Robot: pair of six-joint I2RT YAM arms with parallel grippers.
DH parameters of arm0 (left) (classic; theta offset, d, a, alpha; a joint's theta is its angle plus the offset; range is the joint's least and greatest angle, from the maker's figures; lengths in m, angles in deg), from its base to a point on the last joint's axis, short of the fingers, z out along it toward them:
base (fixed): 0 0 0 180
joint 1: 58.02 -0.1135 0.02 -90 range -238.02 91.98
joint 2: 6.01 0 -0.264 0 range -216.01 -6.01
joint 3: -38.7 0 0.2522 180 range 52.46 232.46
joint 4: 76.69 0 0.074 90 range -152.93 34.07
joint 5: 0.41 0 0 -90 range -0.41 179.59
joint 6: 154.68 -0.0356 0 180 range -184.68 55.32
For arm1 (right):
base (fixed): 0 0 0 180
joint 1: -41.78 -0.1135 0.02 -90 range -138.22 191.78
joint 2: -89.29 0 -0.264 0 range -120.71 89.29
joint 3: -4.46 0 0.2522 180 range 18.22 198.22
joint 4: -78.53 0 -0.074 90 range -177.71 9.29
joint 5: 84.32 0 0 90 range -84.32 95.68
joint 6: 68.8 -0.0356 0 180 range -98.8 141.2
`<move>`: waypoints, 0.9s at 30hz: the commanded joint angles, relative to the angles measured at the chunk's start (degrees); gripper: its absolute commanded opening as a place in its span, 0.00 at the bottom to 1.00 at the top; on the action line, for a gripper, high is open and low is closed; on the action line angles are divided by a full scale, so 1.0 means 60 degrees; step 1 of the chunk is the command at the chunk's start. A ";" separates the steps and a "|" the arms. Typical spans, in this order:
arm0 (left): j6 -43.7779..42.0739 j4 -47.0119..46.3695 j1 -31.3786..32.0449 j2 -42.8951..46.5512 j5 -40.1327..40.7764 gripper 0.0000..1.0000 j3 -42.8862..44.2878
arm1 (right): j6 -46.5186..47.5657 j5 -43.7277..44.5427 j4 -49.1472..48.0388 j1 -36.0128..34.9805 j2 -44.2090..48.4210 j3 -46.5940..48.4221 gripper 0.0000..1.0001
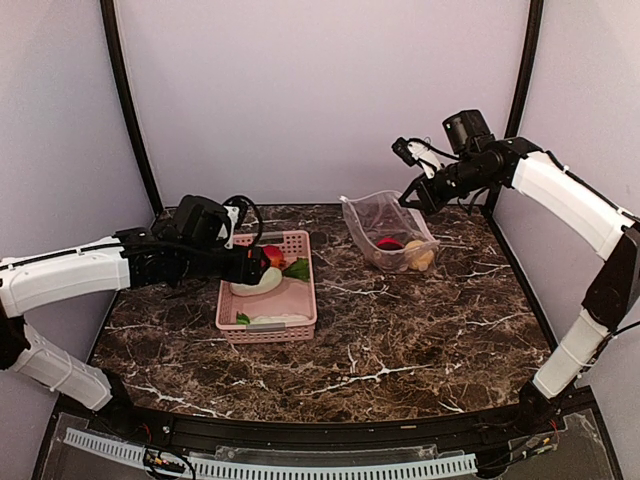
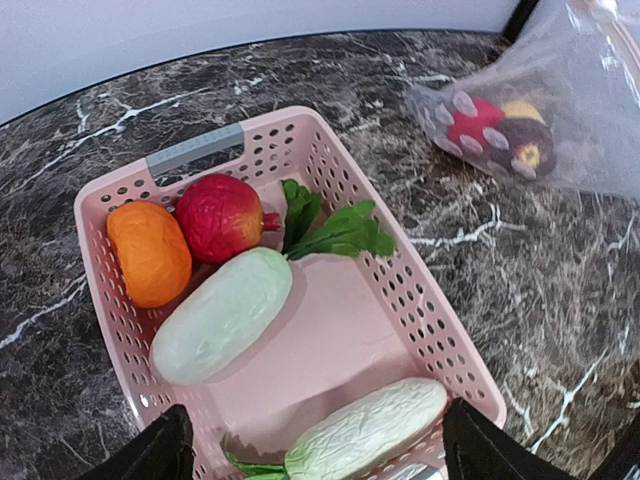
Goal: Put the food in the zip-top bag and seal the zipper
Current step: Adjust the fake fruit in the bin.
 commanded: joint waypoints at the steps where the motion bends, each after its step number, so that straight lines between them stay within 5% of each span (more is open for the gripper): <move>1: -0.1890 0.1822 -0.0150 -0.0484 -0.1601 0.83 0.0554 | 0.0084 -0.0007 -0.0185 -0.0058 -0.0012 -0.0160 0.00; 9: -0.3620 0.3821 -0.0329 -0.2032 -0.4212 0.80 0.1688 | 0.0229 -0.0253 -0.0170 -0.0058 0.0164 -0.0356 0.00; 27: -0.5990 0.5581 -0.0629 -0.5064 -0.4985 0.74 0.4024 | 0.0302 -0.0419 -0.0165 -0.0062 0.0406 -0.0518 0.00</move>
